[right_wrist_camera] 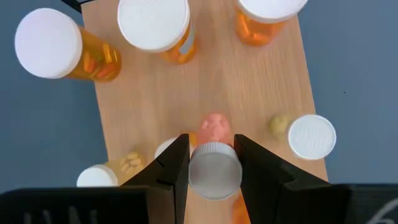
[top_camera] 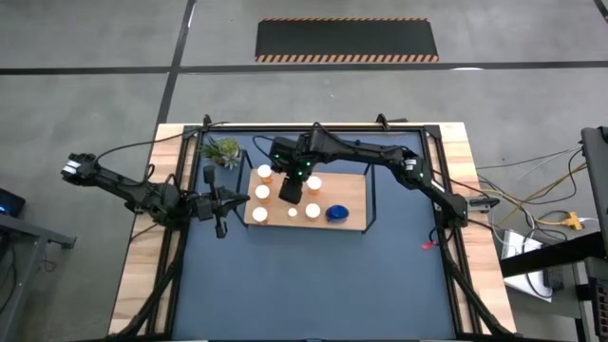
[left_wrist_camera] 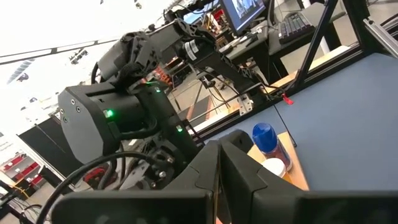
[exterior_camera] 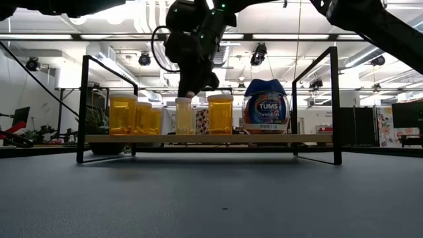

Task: Pick and place medicine bottles onto shelf by color
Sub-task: Put the pink pill bottle on to the shelf aligned with the small pill bottles

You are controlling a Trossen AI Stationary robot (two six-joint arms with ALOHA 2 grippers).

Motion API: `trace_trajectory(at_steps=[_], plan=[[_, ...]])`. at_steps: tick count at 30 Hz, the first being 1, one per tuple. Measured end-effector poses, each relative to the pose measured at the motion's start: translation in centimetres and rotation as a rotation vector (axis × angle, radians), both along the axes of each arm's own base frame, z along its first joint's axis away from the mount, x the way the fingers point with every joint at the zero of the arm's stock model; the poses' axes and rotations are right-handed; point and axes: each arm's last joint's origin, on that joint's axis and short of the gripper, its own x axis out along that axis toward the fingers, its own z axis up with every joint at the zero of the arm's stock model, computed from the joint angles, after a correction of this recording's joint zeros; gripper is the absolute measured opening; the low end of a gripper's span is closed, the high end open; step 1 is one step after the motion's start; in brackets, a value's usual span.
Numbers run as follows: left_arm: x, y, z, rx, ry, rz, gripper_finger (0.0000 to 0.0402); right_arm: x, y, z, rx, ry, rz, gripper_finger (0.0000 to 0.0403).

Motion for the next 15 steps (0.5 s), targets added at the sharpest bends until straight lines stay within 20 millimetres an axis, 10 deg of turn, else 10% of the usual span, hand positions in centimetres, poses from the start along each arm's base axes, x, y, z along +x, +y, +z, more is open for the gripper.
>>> trace_trajectory(at_steps=[15], plan=[[0.0, -0.01, 0.0, 0.0, 0.0, -0.004, 0.0, 0.05, 0.55, 0.01, -0.005, 0.002, 0.03, 0.0102]])
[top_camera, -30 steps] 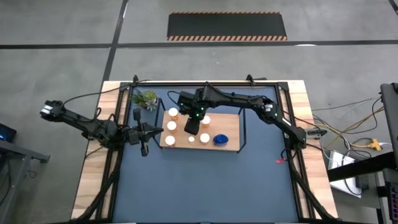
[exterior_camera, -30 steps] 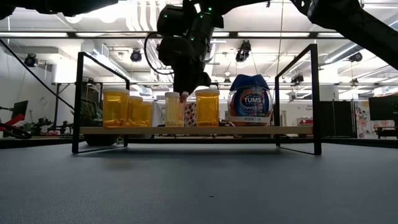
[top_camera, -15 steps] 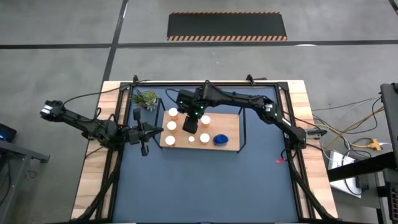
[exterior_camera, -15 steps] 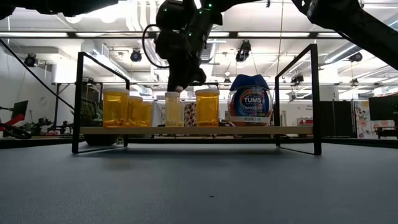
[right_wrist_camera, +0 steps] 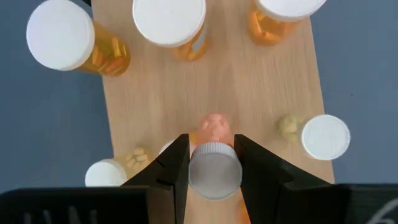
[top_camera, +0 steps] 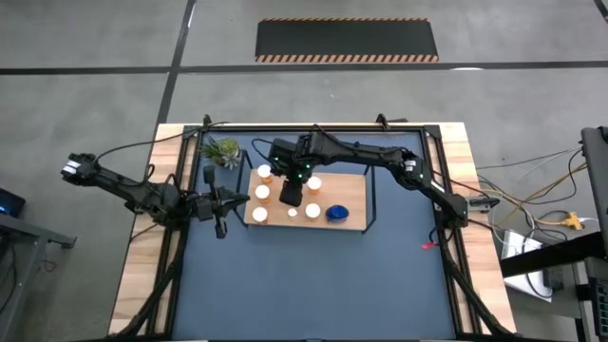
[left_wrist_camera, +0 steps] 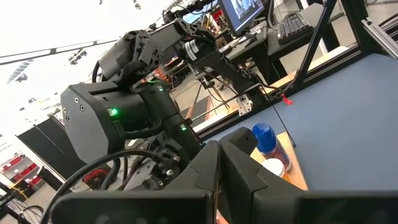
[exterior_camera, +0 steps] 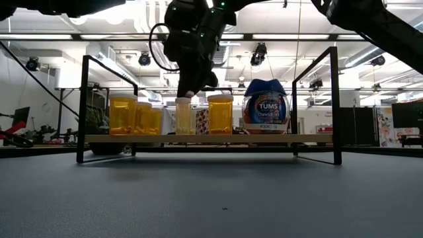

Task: Pick and place medicine bottles onto shelf by color
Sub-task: Put the pink pill bottle on to the shelf aligned with the small pill bottles

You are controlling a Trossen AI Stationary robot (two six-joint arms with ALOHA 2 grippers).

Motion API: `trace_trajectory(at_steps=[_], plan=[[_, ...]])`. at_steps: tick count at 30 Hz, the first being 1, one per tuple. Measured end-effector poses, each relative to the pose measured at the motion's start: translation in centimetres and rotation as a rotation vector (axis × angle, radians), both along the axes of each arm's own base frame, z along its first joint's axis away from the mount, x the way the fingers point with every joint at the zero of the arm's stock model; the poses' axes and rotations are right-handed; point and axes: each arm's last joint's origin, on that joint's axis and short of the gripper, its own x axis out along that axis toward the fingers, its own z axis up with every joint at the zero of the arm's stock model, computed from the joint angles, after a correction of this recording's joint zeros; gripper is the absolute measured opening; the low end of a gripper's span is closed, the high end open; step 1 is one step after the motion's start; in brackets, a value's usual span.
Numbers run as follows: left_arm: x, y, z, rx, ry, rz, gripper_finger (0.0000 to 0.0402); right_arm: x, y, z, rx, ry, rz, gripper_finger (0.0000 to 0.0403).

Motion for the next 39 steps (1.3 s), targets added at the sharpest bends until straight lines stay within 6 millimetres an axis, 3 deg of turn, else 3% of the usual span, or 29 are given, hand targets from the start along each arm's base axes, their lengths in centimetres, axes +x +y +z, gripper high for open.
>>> trace_trajectory(at_steps=[8, 23, 34, 39], plan=[[0.0, 0.0, 0.0, 0.0, 0.0, -0.004, 0.0, -0.1, 0.0, 1.0, -0.011, -0.041, 0.004, 0.0102], [0.0, 0.0, 0.0, 0.0, 0.001, -0.003, 0.0, -0.1, 1.0, 1.0, -0.007, -0.035, 0.027, 0.0102], [0.0, 0.0, 0.0, 0.001, 0.001, -0.002, 0.0, -0.2, 0.1, 1.0, -0.027, -0.036, -0.002, 0.0102], [0.0, 0.0, 0.0, 0.0, 0.001, 0.004, 0.0, 0.1, -0.5, -0.2, -0.022, 0.004, -0.057, 0.0102]])
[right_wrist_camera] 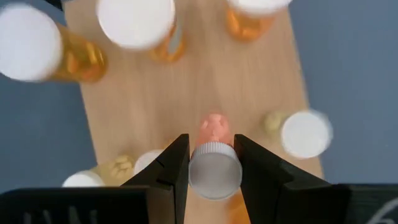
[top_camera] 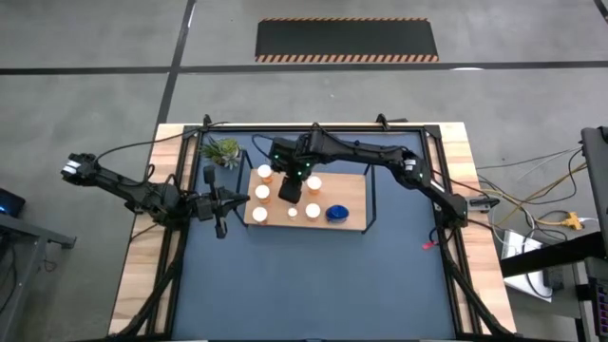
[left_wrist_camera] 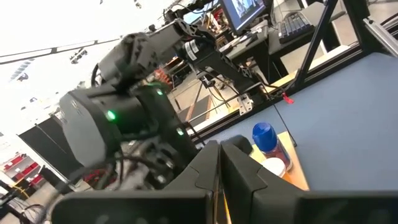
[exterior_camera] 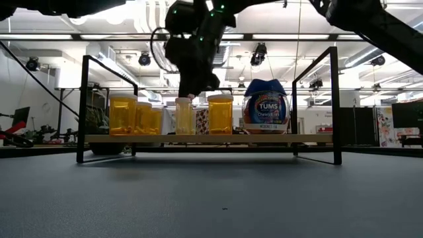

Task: Pick and place medicine bottles onto shelf by color
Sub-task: Put the pink pill bottle on to the shelf aligned with the small pill bottles

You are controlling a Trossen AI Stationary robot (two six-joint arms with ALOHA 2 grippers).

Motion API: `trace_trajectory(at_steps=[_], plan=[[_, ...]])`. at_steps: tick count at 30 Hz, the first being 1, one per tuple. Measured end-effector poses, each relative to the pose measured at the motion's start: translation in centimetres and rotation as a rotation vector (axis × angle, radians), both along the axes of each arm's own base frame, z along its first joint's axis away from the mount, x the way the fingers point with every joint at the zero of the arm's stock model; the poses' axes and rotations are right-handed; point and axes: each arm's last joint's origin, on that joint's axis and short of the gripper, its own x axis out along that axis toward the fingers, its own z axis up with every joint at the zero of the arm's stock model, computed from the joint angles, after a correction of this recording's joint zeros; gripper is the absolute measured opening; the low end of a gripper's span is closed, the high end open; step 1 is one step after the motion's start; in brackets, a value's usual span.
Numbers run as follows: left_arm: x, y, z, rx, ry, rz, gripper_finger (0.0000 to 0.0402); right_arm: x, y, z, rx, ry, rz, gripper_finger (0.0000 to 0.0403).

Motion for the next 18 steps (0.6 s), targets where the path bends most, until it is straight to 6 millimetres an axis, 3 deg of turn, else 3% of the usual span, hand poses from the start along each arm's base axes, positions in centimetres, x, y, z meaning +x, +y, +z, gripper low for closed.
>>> trace_trajectory(at_steps=[18], plan=[[0.0, 0.0, 0.0, 0.0, 0.001, -0.005, 0.0, 0.3, -0.2, -2.6, 0.016, 0.094, -0.043, 0.012]])
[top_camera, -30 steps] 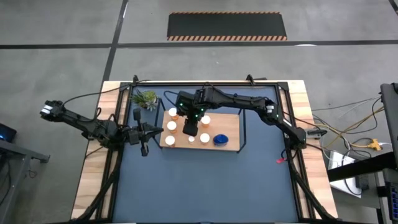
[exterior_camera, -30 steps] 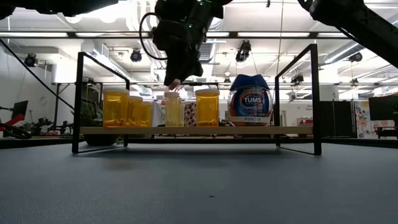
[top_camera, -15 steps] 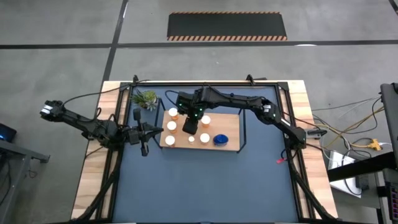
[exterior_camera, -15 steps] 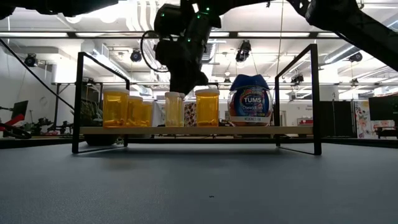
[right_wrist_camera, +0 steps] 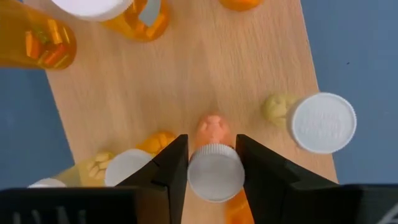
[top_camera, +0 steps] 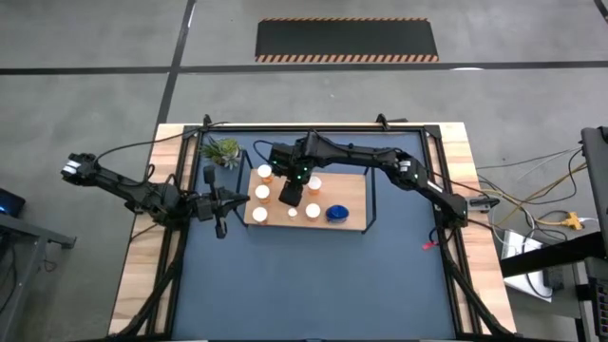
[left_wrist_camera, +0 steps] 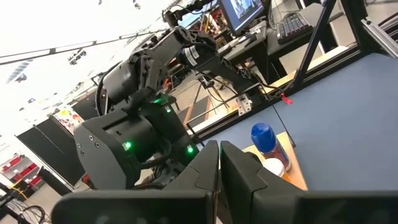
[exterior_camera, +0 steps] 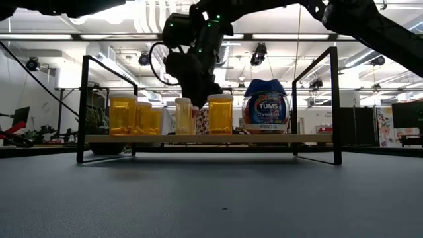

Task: Pick and place medicine bottles onto shelf by color
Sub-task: Put the pink pill bottle on to the shelf aligned with the small pill bottles

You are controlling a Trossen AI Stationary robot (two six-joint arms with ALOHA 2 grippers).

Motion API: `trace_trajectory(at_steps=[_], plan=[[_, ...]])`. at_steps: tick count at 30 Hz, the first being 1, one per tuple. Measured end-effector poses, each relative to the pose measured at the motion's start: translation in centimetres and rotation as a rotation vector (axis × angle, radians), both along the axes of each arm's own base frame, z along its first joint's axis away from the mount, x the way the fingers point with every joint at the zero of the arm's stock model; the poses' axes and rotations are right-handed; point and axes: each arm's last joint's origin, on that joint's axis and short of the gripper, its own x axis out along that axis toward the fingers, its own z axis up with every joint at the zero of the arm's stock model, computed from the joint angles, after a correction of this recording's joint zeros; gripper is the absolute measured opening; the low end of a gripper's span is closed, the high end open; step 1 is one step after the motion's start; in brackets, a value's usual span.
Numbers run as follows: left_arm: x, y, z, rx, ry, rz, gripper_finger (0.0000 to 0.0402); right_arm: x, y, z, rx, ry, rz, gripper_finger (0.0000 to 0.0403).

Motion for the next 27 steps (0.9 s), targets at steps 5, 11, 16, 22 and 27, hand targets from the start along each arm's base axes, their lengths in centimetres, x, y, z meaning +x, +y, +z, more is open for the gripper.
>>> trace_trajectory(at_steps=[5, 11, 16, 22, 27], plan=[[0.0, 0.0, 0.0, 0.0, 0.0, -0.002, 0.0, 0.1, -0.1, -0.1, -0.018, -0.001, 0.006, 0.0143], [0.0, 0.0, 0.0, 0.0, 0.0, -0.002, 0.0, 0.0, -0.2, 0.1, -0.055, 0.003, 0.002, 0.0169], [0.0, 0.0, 0.0, 0.0, 0.0, -0.002, 0.0, -0.5, -0.1, 1.2, -0.058, -0.011, 0.0, 0.0182], [0.0, 0.0, 0.1, -0.001, -0.011, -0.001, 0.0, -1.4, 0.0, 3.8, -0.075, -0.058, 0.02, 0.0185], [0.0, 0.0, 0.2, -0.006, -0.02, -0.001, 0.0, -2.5, 0.3, 6.6, -0.092, -0.118, 0.032, 0.018]])
